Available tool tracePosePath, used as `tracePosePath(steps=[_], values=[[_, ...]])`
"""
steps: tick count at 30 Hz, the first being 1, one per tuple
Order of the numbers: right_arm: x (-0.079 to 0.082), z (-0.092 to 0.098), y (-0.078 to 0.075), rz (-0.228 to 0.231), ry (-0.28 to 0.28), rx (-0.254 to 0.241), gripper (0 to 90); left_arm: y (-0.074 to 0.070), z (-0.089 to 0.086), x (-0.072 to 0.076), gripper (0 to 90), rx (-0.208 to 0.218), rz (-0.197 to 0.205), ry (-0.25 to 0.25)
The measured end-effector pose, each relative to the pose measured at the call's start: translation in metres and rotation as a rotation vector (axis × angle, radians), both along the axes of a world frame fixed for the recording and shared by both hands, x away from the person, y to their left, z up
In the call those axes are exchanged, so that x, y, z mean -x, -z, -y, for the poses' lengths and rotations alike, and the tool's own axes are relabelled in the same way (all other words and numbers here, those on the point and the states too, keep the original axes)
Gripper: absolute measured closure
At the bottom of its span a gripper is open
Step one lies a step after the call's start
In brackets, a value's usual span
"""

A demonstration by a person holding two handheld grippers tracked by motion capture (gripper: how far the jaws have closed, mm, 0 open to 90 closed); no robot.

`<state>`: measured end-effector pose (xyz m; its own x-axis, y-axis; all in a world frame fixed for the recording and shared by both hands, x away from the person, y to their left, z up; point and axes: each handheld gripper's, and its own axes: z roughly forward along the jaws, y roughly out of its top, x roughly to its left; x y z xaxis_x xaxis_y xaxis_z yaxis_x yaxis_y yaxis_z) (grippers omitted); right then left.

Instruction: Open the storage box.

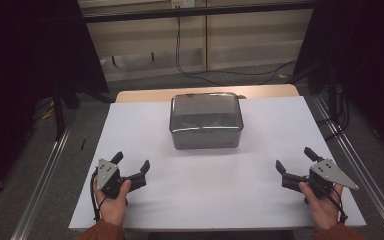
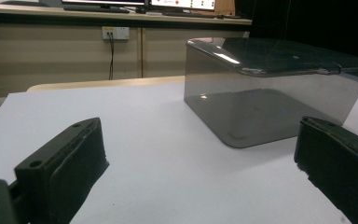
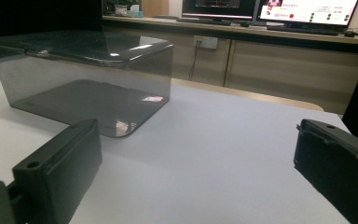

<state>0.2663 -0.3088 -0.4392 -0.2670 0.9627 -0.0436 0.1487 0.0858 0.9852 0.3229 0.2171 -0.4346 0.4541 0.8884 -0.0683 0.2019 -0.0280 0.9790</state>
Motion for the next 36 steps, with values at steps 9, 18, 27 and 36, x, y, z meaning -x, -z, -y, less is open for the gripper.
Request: tracePosePath(steps=[9,18,27,36], values=[[-0.002,-0.002,0.001,-0.008,-0.025,-0.012,0.6,0.0,0.0,-0.001,2.0,0.008,-0.005,-0.005],[-0.003,-0.011,0.001,-0.034,-0.081,-0.037,0.6,0.001,0.001,-0.001,2.7,0.015,-0.008,0.004],[-0.009,-0.026,-0.001,-0.012,-0.121,0.013,0.5,0.001,0.004,0.0,2.7,0.01,-0.005,0.029],[-0.02,-0.039,-0.005,-0.03,-0.169,-0.008,0.4,0.001,0.006,-0.001,2.7,0.018,0.003,0.039]])
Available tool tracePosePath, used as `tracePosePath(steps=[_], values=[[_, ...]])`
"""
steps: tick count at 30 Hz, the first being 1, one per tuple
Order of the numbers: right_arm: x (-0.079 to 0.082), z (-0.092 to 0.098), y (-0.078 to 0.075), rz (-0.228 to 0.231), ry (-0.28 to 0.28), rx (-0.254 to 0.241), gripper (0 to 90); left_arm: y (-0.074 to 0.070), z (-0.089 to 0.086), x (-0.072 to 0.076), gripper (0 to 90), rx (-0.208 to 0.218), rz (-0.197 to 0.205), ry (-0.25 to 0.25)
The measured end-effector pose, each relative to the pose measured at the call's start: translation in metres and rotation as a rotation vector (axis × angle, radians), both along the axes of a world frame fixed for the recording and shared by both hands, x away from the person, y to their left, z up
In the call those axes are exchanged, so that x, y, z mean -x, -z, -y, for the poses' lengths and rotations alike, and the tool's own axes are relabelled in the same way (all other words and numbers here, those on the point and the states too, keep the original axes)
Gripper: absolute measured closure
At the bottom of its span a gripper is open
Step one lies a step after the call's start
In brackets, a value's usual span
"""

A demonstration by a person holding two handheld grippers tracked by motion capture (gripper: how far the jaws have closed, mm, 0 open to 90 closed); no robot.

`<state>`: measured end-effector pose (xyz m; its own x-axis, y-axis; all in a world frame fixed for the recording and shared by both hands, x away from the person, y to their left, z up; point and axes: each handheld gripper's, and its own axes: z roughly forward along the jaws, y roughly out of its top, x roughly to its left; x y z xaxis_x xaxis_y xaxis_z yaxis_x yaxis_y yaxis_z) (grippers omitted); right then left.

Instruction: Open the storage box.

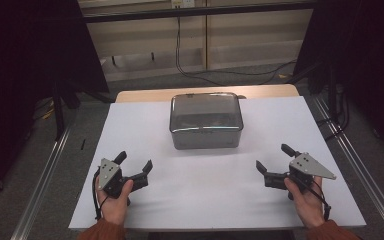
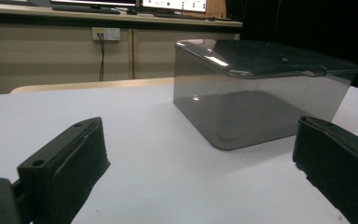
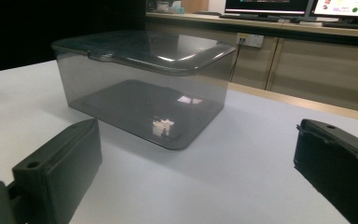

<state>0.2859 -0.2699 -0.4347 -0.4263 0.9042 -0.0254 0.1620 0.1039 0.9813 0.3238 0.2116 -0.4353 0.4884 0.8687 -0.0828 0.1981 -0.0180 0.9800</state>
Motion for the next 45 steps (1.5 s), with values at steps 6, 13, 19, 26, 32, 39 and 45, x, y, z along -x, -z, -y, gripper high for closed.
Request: tracePosePath(steps=[6,13,19,26,32,39,45], values=[[-0.006,-0.013,-0.001,-0.034,-0.067,-0.019,0.7,0.001,0.0,0.0,2.7,-0.004,-0.006,0.004],[-0.01,-0.022,-0.003,-0.026,-0.081,-0.008,0.4,0.001,0.0,0.0,2.7,-0.002,-0.007,0.004],[-0.016,-0.031,-0.003,-0.029,-0.104,-0.022,0.2,0.001,0.001,-0.001,2.7,-0.006,-0.007,0.008],[-0.021,-0.042,-0.006,-0.006,-0.14,-0.012,0.0,0.002,0.0,0.0,2.7,-0.006,-0.01,0.005],[-0.028,-0.055,-0.006,-0.006,-0.162,0.004,0.1,0.002,0.0,0.0,2.7,-0.007,-0.011,0.004],[-0.038,-0.07,-0.011,-0.008,-0.188,0.013,1.1,0.002,-0.001,-0.001,2.7,-0.006,-0.011,0.005],[-0.048,-0.082,-0.014,0.013,-0.211,0.042,3.3,0.001,0.0,-0.001,2.7,-0.006,-0.01,0.011]])
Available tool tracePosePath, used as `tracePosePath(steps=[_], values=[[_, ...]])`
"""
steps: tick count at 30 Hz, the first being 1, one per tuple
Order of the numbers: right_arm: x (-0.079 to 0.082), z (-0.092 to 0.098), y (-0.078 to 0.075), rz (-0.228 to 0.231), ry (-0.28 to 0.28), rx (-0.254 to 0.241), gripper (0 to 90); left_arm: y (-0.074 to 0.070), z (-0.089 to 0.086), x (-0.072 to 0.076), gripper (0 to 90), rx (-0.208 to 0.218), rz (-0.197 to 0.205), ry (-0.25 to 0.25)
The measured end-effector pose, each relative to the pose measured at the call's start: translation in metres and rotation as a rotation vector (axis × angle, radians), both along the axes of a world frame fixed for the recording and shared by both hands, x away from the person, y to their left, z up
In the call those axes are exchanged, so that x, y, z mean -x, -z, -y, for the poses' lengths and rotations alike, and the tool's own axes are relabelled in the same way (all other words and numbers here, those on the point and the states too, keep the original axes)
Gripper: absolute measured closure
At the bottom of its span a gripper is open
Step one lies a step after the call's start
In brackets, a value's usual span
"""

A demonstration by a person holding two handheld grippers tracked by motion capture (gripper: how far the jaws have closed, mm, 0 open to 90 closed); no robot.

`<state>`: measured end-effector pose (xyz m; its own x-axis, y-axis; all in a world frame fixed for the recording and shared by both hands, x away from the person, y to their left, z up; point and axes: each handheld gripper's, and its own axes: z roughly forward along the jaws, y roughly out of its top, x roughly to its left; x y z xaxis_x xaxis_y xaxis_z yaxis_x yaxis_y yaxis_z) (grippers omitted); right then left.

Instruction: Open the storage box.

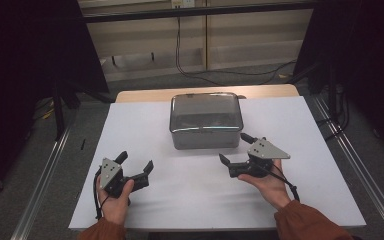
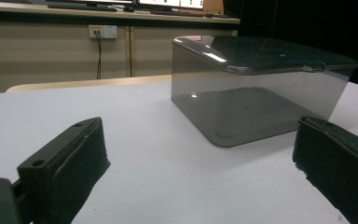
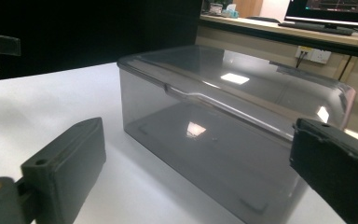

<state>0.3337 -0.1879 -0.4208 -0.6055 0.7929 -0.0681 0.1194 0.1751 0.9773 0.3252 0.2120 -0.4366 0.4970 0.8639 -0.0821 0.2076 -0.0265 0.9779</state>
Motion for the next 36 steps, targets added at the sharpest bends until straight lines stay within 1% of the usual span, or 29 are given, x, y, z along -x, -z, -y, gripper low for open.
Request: tracePosePath(steps=[1,3,6,8,10,12,14,15,17,19,21,25,26,28,29,30,31,32,33,36], values=[[-0.003,-0.003,-0.001,0.007,0.0,0.014,3.3,0.0,-0.001,0.0,2.7,0.002,-0.004,0.002],[-0.004,-0.005,-0.001,0.013,-0.001,0.023,3.9,0.0,-0.001,-0.001,2.7,-0.002,-0.008,0.0],[-0.007,-0.01,-0.002,0.036,-0.006,0.056,4.8,0.0,0.0,-0.001,2.7,-0.006,-0.01,0.001],[-0.01,-0.014,-0.002,0.037,-0.012,0.075,4.8,0.0,0.0,-0.001,2.7,-0.007,-0.009,0.002],[-0.012,-0.019,-0.002,0.059,-0.012,0.112,4.8,0.0,0.0,-0.001,2.7,-0.006,-0.01,0.0],[-0.015,-0.023,-0.002,0.053,-0.02,0.119,5.5,0.0,0.0,-0.001,2.7,0.0,-0.006,-0.003],[-0.016,-0.027,-0.002,0.073,-0.022,0.143,6.7,0.0,0.001,-0.001,2.7,0.001,-0.005,-0.001],[-0.016,-0.029,-0.002,0.075,-0.023,0.147,7.0,0.0,0.0,-0.001,2.7,-0.007,-0.004,0.003],[-0.017,-0.032,-0.002,0.095,-0.026,0.177,7.9,0.0,0.0,-0.001,2.7,-0.001,-0.004,-0.002],[-0.019,-0.035,-0.002,0.109,-0.028,0.211,8.7,0.0,-0.001,-0.001,2.7,-0.007,-0.007,-0.001],[-0.02,-0.038,-0.003,0.121,-0.015,0.249,10.4,0.0,-0.001,-0.002,2.7,-0.005,-0.008,0.0],[-0.024,-0.044,-0.004,0.169,0.001,0.314,13.5,0.0,-0.001,-0.001,2.7,-0.003,-0.004,-0.001],[-0.025,-0.046,-0.005,0.178,0.003,0.337,14.3,0.0,-0.001,-0.001,2.7,-0.006,-0.003,-0.001],[-0.027,-0.05,-0.005,0.222,0.01,0.401,17.1,0.0,-0.001,-0.001,2.7,-0.01,-0.006,-0.003],[-0.027,-0.05,-0.005,0.222,0.01,0.401,17.1,0.0,-0.001,-0.001,2.7,-0.01,-0.005,-0.003],[-0.028,-0.051,-0.005,0.232,0.008,0.415,17.7,0.0,-0.001,-0.001,2.7,-0.011,-0.005,-0.004],[-0.028,-0.053,-0.005,0.242,0.007,0.432,18.6,0.0,-0.001,-0.001,2.7,-0.011,-0.005,-0.004],[-0.028,-0.056,-0.004,0.268,0.0,0.47,21.0,0.0,-0.001,-0.002,2.7,-0.012,-0.006,-0.005],[-0.028,-0.056,-0.004,0.268,0.0,0.47,21.0,0.0,0.0,-0.002,2.7,-0.01,-0.005,-0.006],[-0.029,-0.059,-0.003,0.302,-0.008,0.534,24.1,0.0,-0.001,-0.002,2.7,-0.025,-0.003,0.008]])
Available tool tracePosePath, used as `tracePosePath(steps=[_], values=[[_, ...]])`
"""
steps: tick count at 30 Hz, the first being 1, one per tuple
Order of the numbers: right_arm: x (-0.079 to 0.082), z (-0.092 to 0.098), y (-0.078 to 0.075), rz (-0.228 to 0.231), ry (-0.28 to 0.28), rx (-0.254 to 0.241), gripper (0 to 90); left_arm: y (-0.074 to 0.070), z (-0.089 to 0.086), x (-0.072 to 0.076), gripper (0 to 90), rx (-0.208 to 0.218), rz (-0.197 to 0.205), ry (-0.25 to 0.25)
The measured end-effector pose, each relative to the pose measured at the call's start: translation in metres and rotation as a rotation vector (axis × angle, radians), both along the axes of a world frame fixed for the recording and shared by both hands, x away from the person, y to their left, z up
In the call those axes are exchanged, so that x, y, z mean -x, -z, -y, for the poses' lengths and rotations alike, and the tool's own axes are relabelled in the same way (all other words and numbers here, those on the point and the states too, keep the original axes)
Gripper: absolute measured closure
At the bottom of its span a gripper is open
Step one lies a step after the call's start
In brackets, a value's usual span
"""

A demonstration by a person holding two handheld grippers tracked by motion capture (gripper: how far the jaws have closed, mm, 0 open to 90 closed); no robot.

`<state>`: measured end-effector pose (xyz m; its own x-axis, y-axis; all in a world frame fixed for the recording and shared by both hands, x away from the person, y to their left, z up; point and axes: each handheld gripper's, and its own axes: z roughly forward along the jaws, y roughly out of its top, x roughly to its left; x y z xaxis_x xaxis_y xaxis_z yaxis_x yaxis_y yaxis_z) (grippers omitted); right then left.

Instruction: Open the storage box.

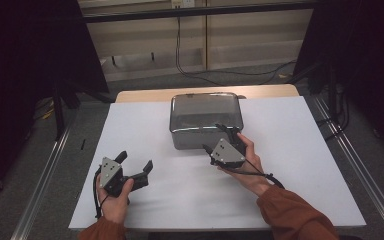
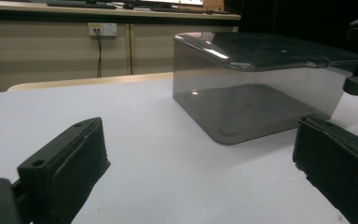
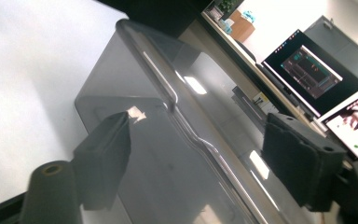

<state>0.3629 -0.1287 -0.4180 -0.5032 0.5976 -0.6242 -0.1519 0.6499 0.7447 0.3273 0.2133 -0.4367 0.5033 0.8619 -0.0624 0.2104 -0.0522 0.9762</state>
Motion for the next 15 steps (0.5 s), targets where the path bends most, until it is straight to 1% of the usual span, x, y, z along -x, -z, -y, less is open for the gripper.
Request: tracePosePath(steps=[1,3,5,6,9,10,13,15], values=[[-0.0003,-0.001,0.0006,0.008,0.0,0.017,25.2,-0.0001,0.0001,0.0004,2.5,-0.002,0.003,-0.002],[-0.0009,-0.0027,0.0013,0.04,0.003,0.069,25.8,-0.0005,-0.0001,0.0,2.2,-0.001,0.009,-0.006],[-0.0022,-0.0044,0.0016,0.06,0.003,0.096,28.5,-0.0007,-0.0002,-0.0006,2.2,-0.005,0.004,-0.005],[-0.0027,-0.0055,0.0018,0.077,0.004,0.119,30.3,-0.0004,-0.0002,-0.0011,2.2,-0.012,-0.001,-0.003],[-0.0037,-0.0075,0.0035,0.097,0.004,0.16,34.3,0.0002,-0.0008,-0.0014,2.6,-0.035,-0.015,0.0],[-0.0039,-0.008,0.0044,0.101,0.006,0.175,36.2,0.0,-0.0011,-0.0012,2.7,-0.043,-0.022,0.008],[-0.0056,-0.0085,0.0071,0.14,0.006,0.257,40.9,-0.0011,-0.0004,-0.0012,3.0,-0.043,-0.026,0.012],[-0.0069,-0.0087,0.0088,0.149,0.011,0.286,44.1,-0.0013,0.0001,-0.0013,3.0,-0.052,-0.029,0.017]])
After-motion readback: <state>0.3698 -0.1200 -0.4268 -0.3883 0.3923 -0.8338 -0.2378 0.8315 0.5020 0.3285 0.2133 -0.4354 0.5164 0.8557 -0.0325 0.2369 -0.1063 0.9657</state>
